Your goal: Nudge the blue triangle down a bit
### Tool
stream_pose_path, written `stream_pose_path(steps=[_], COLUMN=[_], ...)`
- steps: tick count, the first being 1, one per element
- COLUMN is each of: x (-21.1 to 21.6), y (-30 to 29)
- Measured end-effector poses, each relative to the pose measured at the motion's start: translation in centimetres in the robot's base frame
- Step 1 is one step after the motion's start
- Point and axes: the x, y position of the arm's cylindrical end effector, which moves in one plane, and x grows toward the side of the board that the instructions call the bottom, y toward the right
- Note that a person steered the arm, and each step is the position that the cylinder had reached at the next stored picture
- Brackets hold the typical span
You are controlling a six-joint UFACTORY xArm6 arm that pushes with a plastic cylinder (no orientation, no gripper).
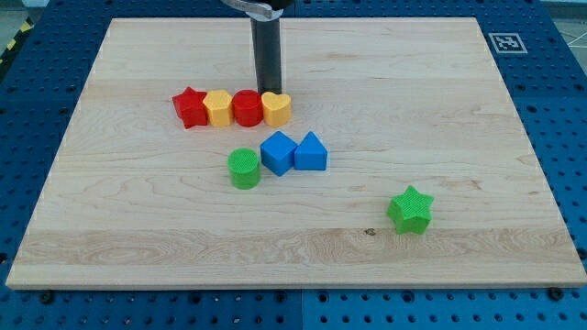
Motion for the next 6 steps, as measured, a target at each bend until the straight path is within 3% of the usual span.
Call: stream_pose_path(steps=[6], x=[-2.6], y=[4.6])
